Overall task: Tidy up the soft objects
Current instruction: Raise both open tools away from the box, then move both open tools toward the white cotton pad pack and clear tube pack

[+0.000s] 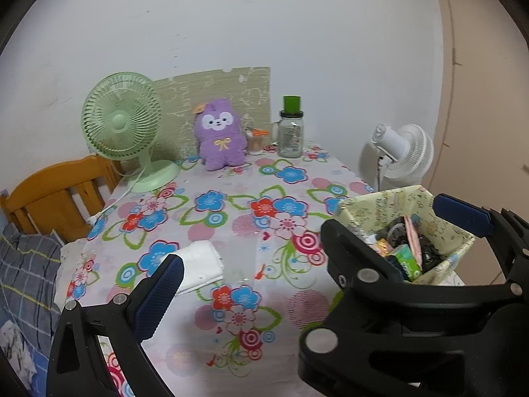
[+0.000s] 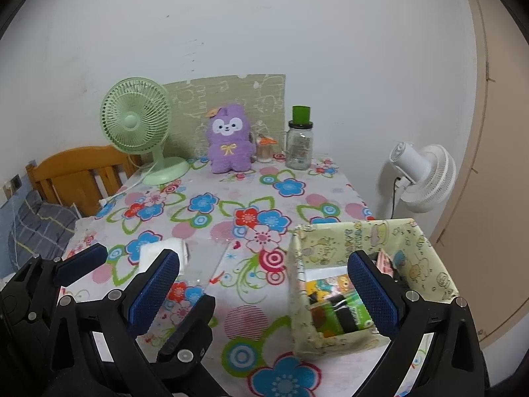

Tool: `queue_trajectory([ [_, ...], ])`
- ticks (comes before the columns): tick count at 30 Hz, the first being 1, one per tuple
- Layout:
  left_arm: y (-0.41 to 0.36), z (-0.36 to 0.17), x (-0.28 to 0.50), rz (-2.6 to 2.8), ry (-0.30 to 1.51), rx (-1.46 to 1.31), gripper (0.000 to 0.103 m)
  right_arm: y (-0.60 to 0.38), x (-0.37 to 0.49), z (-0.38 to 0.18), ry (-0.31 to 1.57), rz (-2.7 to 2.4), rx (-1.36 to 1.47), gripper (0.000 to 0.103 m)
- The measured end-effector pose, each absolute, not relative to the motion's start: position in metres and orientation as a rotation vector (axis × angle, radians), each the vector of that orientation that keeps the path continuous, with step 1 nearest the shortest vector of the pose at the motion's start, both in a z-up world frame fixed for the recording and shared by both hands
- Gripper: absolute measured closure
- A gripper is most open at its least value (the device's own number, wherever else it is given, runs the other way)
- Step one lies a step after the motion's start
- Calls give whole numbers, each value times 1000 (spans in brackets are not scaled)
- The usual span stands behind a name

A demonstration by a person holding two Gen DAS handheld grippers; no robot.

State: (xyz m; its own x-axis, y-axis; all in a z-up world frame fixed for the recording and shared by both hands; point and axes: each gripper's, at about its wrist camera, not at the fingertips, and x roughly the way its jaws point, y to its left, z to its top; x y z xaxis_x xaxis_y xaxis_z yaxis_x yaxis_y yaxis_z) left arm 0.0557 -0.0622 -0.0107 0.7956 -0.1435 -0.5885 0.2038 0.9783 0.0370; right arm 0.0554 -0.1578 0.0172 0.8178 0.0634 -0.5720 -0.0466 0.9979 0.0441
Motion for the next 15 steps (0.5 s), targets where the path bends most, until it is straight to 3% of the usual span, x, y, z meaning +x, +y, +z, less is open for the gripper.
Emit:
queue_trajectory([
  [15,-34,-21,70,-145,648,86,0,-130,71,6,624,91,13,0],
])
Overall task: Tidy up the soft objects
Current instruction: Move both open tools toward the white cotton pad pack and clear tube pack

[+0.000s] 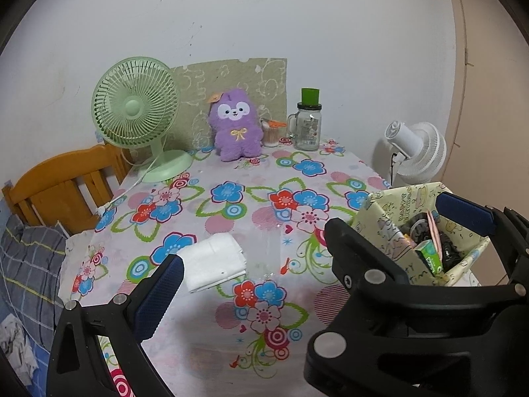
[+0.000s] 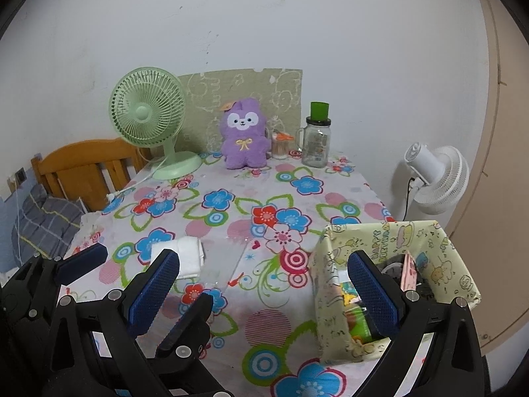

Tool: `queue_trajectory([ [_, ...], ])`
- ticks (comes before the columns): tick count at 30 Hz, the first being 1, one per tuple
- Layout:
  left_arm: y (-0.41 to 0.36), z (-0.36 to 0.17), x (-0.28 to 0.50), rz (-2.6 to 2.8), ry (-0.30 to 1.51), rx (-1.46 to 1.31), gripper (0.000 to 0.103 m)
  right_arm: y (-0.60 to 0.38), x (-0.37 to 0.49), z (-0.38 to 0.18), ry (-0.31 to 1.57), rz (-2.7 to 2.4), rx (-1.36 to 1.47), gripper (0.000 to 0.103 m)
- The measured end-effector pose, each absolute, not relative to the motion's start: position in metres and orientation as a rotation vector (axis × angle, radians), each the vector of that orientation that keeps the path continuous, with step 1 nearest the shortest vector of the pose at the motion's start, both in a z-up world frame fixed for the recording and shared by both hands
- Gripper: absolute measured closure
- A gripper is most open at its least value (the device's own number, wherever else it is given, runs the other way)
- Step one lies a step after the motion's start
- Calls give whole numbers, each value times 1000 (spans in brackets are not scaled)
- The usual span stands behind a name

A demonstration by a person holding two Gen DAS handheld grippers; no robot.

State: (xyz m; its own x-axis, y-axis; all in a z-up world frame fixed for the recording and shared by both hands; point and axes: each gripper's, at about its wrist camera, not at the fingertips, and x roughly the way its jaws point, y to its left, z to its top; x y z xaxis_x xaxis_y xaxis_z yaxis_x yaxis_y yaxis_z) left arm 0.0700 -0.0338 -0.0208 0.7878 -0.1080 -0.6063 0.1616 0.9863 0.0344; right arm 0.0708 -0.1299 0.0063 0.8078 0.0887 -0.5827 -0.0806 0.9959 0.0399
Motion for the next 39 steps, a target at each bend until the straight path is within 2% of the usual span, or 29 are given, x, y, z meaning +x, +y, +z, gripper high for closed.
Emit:
queue_trajectory([
  [39,15,-85,133,-88,757,60,2,-82,142,-63,727,147,-19,0],
])
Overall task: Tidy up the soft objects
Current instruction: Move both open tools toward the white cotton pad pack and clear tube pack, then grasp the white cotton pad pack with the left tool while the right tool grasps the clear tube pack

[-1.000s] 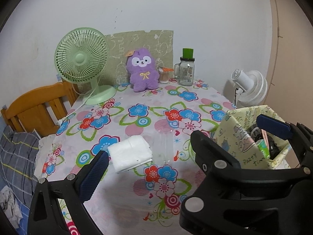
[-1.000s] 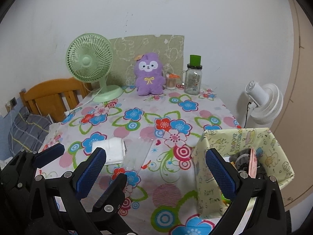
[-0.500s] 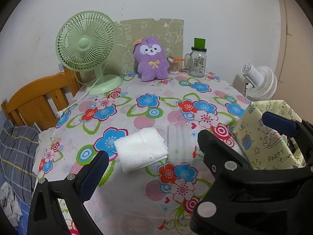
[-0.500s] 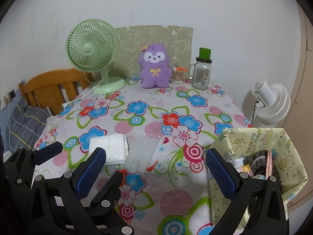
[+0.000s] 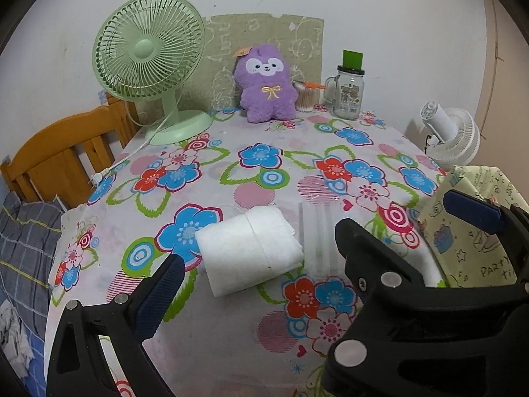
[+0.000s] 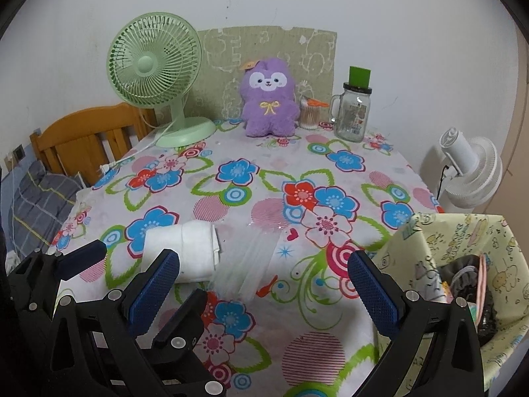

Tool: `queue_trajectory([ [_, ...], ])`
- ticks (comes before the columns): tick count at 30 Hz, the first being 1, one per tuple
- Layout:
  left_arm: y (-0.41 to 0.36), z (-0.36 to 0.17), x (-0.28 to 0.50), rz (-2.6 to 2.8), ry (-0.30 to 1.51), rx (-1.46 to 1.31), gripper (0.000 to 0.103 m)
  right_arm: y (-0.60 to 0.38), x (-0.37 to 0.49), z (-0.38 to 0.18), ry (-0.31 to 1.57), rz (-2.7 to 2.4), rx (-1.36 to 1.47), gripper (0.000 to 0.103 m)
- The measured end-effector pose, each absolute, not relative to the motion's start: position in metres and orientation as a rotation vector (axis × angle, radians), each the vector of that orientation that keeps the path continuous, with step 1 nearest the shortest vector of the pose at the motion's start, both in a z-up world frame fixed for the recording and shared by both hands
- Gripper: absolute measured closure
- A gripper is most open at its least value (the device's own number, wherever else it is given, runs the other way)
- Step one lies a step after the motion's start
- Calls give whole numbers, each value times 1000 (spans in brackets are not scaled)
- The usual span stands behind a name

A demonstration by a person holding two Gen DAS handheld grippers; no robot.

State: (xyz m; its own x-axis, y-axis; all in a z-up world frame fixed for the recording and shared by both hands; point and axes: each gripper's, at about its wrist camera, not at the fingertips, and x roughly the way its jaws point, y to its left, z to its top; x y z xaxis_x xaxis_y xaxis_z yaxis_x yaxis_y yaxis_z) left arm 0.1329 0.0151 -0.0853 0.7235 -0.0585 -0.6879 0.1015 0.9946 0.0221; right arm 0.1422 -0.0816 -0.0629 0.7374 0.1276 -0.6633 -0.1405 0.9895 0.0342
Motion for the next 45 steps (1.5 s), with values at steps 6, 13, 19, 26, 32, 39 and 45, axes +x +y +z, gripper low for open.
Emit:
queue_trajectory([
  [6,16,-91,143,-72,776,56,2,-82,155,-70,742,140,-23,6],
  [13,16,-99,157,-55,799,55,2,-83,173,-83,791,128,-6,15],
  [19,19,-109,169,-41,825,48,2,-82,185,-95,828,132,-2,22],
  [26,20,-119,179,-46,852,41,2,-77,197,-107,867,146,-4,32],
  [32,21,-127,185,-46,881,44,2,-72,206,-118,910,165,-5,42],
  [39,21,-135,190,-50,901,46,2,-69,213,-127,948,203,18,67],
  [45,21,-136,193,-53,901,45,2,-68,215,-127,936,198,2,86],
])
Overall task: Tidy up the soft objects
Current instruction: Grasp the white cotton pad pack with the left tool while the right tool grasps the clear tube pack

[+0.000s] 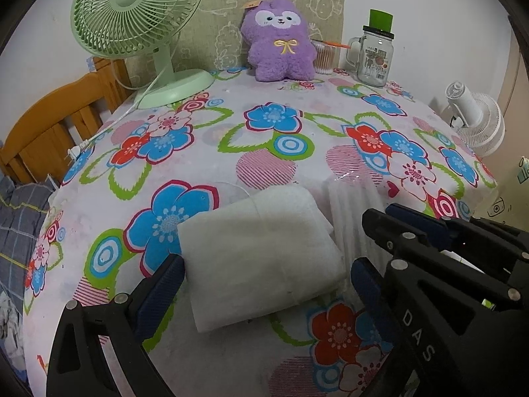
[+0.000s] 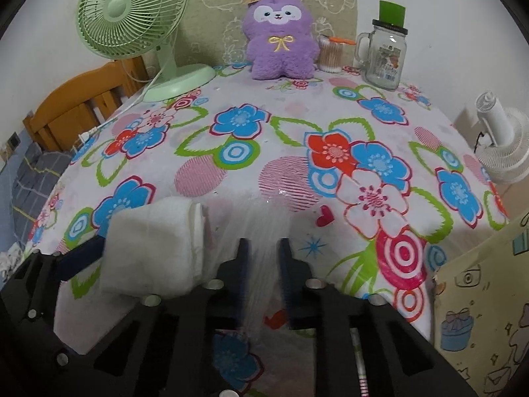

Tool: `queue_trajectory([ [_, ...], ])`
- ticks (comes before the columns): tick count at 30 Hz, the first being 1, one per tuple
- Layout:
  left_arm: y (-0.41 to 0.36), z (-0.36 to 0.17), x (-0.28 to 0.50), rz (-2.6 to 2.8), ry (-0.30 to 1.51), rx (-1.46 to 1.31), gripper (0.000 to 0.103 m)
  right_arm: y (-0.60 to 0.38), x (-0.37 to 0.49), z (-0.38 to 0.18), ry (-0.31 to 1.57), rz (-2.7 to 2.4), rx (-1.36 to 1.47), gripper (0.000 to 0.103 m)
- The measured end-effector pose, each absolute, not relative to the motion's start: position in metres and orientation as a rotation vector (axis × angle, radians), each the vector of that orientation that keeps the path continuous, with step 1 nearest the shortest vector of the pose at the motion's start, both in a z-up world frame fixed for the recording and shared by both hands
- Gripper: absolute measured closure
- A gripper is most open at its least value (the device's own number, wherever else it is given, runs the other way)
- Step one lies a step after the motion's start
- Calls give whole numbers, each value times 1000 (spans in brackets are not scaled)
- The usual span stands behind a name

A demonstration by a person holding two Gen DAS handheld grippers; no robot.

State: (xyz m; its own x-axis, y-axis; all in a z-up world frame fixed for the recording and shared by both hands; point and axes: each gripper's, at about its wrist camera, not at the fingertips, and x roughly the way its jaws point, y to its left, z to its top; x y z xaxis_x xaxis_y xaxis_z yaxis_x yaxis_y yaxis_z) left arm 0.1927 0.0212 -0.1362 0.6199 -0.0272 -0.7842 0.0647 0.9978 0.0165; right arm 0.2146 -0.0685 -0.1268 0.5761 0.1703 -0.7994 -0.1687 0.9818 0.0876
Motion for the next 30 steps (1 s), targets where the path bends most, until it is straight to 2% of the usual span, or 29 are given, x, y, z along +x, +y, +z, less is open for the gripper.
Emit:
queue_trajectory([
  [11,16,-136,197,-71,894,45,2,-79,214,-124,919,168,22,86],
  [14,14,-135,196,-70,890,54,6,-82,213,-123,913,161,25,86],
  [19,12,-133,196,-60,885,63,19,-87,212,-122,906,133,19,86],
  [24,16,-131,194,-42,871,58,38,-90,209,-120,902,125,29,86],
  [30,17,-128,188,-43,859,51,50,-90,202,-117,895,128,24,86],
])
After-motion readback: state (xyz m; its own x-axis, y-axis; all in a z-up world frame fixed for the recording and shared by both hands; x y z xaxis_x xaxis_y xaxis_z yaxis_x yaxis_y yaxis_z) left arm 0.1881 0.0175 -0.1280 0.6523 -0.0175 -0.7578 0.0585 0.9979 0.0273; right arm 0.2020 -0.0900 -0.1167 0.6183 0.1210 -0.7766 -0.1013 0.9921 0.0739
